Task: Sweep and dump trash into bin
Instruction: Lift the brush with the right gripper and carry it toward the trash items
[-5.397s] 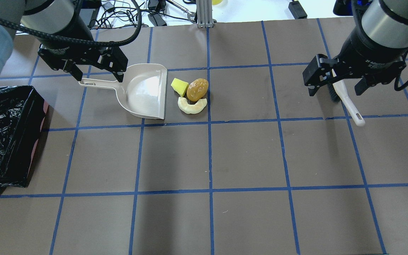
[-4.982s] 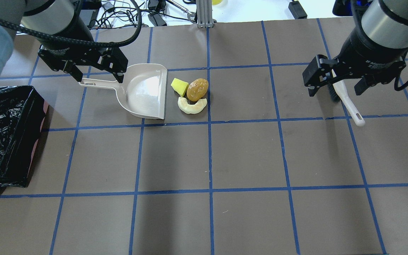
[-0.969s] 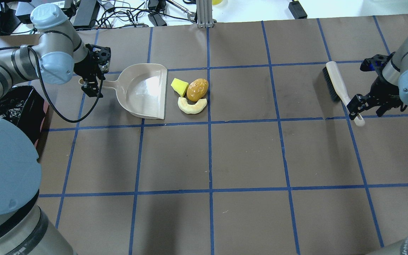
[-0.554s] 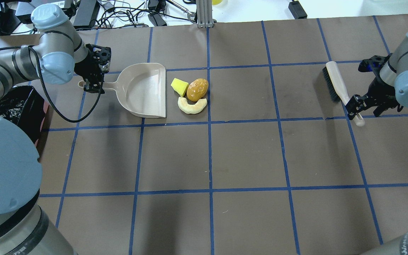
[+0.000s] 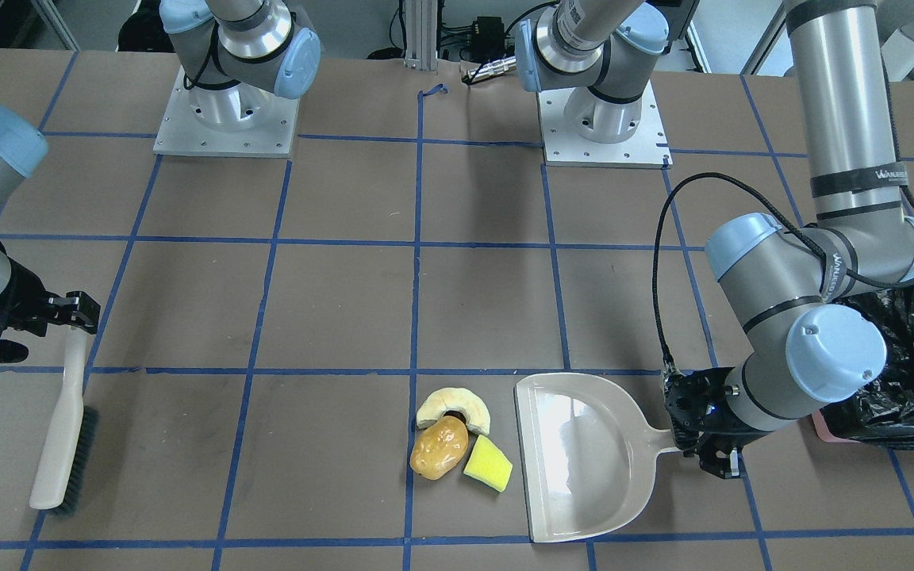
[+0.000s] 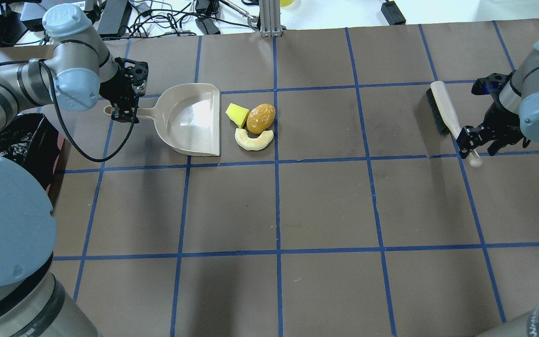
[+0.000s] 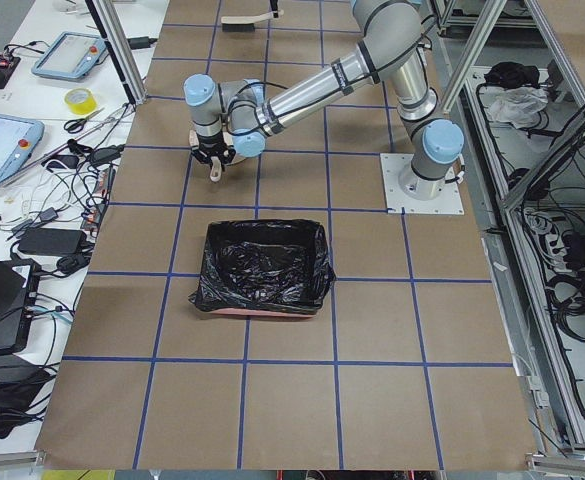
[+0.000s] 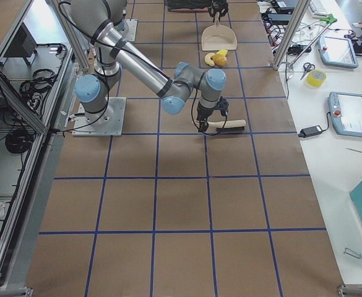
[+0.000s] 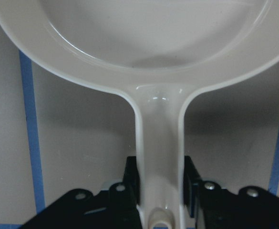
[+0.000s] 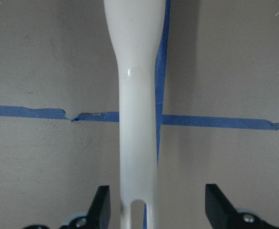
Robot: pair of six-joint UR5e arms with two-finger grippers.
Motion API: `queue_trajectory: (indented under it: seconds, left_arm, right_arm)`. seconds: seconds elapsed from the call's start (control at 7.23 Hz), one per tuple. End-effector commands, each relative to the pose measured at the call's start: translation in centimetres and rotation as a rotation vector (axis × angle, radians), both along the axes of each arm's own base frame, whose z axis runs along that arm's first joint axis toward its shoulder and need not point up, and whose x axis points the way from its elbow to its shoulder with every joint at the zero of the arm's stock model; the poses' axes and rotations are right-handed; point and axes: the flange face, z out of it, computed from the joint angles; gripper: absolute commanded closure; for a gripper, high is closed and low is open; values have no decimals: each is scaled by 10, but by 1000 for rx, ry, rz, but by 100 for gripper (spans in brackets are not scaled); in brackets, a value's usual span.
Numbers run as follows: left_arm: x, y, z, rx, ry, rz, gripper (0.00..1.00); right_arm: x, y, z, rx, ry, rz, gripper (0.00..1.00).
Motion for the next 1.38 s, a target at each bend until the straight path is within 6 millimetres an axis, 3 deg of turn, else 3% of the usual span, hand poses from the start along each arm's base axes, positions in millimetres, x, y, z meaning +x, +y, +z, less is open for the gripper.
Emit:
queue_trajectory:
  seconds: [0.0,0.14,0.28,0.42,0.69,0.97,1.11,1.25]
  left_arm:
    - [-4,0,2,-2,-3,-13,85]
    - [-4,0,-2,2,-2,-17,89]
    - [-4,0,-1,1,-3,-19,93]
    - [-4,-1,0,-2,-3,-21,97]
    - [-4,-1,-1,3,-2,-21,100]
    - [-4,-1,-3,8,-4,-27,100]
    - [-3,-1,-3,8,-11,-37,100]
    - [-2,-1,-5,16,-37,-43,100]
  right_arm:
    - [3,-1,0,0,0,5,37]
    - [2,-1,0,-1,1,5,40]
    - [2,-1,0,-2,-1,3,54]
    - [4,-2,0,-10,-19,1,62]
    - [4,-3,4,-18,-17,3,100]
    - [4,-8,12,-28,-11,9,100]
    - [17,-13,20,-42,-5,34,100]
    - [49,-24,30,-61,7,60,100]
